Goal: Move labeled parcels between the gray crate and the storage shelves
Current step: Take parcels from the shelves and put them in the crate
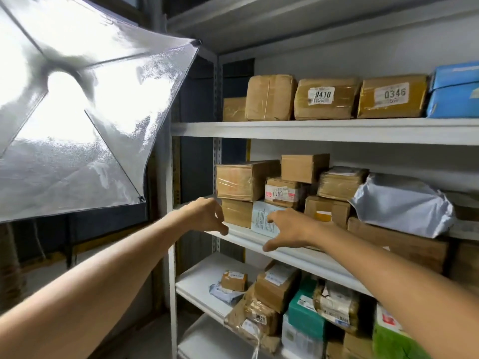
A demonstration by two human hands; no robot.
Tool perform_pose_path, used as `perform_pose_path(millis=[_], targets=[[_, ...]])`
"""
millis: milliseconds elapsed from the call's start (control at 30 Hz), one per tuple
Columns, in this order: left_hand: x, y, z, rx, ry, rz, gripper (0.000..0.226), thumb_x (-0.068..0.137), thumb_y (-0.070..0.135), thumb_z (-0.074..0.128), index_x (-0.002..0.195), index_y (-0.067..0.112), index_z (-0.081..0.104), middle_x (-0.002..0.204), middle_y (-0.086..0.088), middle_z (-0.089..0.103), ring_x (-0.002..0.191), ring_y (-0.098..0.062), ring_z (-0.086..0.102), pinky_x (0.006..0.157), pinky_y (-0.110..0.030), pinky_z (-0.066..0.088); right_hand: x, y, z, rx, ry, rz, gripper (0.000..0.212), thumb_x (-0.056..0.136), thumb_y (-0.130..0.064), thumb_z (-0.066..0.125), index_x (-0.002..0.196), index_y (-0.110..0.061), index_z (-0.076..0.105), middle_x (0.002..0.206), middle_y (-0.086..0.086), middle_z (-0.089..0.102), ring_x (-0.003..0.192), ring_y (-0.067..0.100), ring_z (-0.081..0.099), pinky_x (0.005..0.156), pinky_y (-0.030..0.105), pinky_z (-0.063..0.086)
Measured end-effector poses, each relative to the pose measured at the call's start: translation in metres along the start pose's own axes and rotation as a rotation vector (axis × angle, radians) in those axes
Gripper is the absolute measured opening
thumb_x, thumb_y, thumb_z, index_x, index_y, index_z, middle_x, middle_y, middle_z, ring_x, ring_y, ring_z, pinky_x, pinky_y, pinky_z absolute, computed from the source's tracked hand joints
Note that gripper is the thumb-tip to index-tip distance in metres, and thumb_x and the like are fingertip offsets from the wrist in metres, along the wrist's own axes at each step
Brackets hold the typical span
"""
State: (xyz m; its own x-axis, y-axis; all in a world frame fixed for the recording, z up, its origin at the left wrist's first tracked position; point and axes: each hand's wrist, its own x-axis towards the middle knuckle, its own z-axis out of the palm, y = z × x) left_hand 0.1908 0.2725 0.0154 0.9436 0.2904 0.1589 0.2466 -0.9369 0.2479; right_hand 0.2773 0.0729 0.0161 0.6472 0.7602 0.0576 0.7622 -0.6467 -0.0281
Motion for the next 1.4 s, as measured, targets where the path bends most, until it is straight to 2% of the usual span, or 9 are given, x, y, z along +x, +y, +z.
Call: perform_pose_path(millis=[133, 300, 533, 667, 800, 900, 1100, 1267, 1400], targets=[[0.040, -0.037, -0.002, -0.011, 0.003, -0.020, 0.038, 0.083, 0.034, 0.074, 0.116, 0.017, 0.066, 0.116, -0.002, 0.066, 0.095, -0.016, 0.062, 0.085, -0.028, 0.056, 0.052, -0.004, -0.008, 0.043, 0.069, 0.022, 0.069, 0.081, -0.048, 0.072, 0.134, -0.013, 0.046, 0.130, 0.007, 0.053, 0.113, 0.022, 0.053, 0.091, 0.034, 0.047], [0.091, -0.076, -0.007, -0.055, 0.042, -0.052, 0.040, 0.084, 0.034, 0.073, 0.119, 0.015, 0.066, 0.126, -0.004, 0.063, 0.107, -0.019, 0.062, 0.086, -0.025, 0.050, 0.106, 0.000, -0.011, 0.064, 0.143, 0.070, 0.064, 0.080, -0.047, 0.073, 0.129, -0.013, 0.049, 0.127, 0.006, 0.055, 0.112, 0.024, 0.054, 0.092, 0.038, 0.049], [0.148, -0.096, -0.011, -0.086, 0.067, -0.054, 0.040, 0.085, 0.029, 0.072, 0.120, 0.014, 0.065, 0.116, -0.005, 0.065, 0.088, -0.016, 0.058, 0.077, -0.024, 0.049, 0.168, 0.016, -0.014, 0.100, 0.265, 0.078, 0.050, 0.080, -0.039, 0.076, 0.115, -0.013, 0.051, 0.117, 0.005, 0.057, 0.104, 0.023, 0.057, 0.077, 0.031, 0.046], [0.172, -0.104, -0.011, -0.084, 0.086, -0.057, 0.039, 0.084, 0.029, 0.073, 0.120, 0.015, 0.065, 0.113, -0.004, 0.065, 0.089, -0.017, 0.060, 0.081, -0.028, 0.054, 0.191, 0.020, -0.019, 0.124, 0.325, 0.056, 0.060, 0.080, -0.032, 0.077, 0.127, -0.008, 0.048, 0.126, 0.009, 0.052, 0.107, 0.020, 0.050, 0.080, 0.027, 0.041], [0.196, -0.116, -0.021, -0.039, 0.086, -0.035, 0.036, 0.083, 0.031, 0.074, 0.115, 0.016, 0.069, 0.109, 0.002, 0.062, 0.090, -0.017, 0.061, 0.075, -0.025, 0.051, 0.208, 0.022, -0.029, 0.096, 0.335, 0.073, 0.059, 0.081, -0.033, 0.076, 0.126, -0.005, 0.048, 0.126, 0.010, 0.052, 0.111, 0.023, 0.051, 0.078, 0.027, 0.038], [0.218, -0.125, -0.026, -0.017, 0.106, -0.022, 0.037, 0.081, 0.034, 0.075, 0.113, 0.015, 0.068, 0.109, 0.000, 0.064, 0.091, -0.018, 0.063, 0.080, -0.029, 0.056, 0.216, 0.025, -0.034, 0.063, 0.336, 0.104, 0.057, 0.083, -0.033, 0.074, 0.126, -0.005, 0.048, 0.129, 0.010, 0.051, 0.118, 0.024, 0.049, 0.082, 0.027, 0.038], [0.268, -0.148, -0.024, -0.002, -0.002, 0.023, 0.039, 0.076, 0.045, 0.077, 0.106, 0.021, 0.070, 0.099, 0.002, 0.067, 0.084, -0.015, 0.063, 0.079, -0.031, 0.057, 0.229, 0.029, -0.032, 0.002, 0.329, 0.189, 0.059, 0.083, -0.040, 0.072, 0.126, -0.008, 0.049, 0.129, 0.007, 0.051, 0.120, 0.022, 0.047, 0.088, 0.029, 0.041], [0.298, -0.153, -0.028, -0.636, -0.198, 0.138, 0.025, 0.084, 0.027, 0.072, 0.104, 0.017, 0.061, 0.109, -0.006, 0.065, 0.102, -0.021, 0.063, 0.094, -0.038, 0.052, 0.248, 0.021, -0.036, 0.111, 0.366, 0.318, 0.058, 0.081, -0.051, 0.070, 0.115, -0.007, 0.055, 0.120, 0.007, 0.058, 0.106, 0.020, 0.056, 0.086, 0.028, 0.048], [0.313, -0.151, -0.022, -0.935, -0.306, 0.188, 0.068, 0.065, 0.065, 0.074, 0.114, 0.020, 0.058, 0.113, -0.007, 0.066, 0.105, -0.026, 0.063, 0.095, -0.046, 0.051, 0.267, 0.008, -0.033, 0.320, 0.418, 0.369, 0.049, 0.082, -0.050, 0.069, 0.110, -0.010, 0.061, 0.111, 0.001, 0.066, 0.096, 0.013, 0.062, 0.085, 0.027, 0.052]])
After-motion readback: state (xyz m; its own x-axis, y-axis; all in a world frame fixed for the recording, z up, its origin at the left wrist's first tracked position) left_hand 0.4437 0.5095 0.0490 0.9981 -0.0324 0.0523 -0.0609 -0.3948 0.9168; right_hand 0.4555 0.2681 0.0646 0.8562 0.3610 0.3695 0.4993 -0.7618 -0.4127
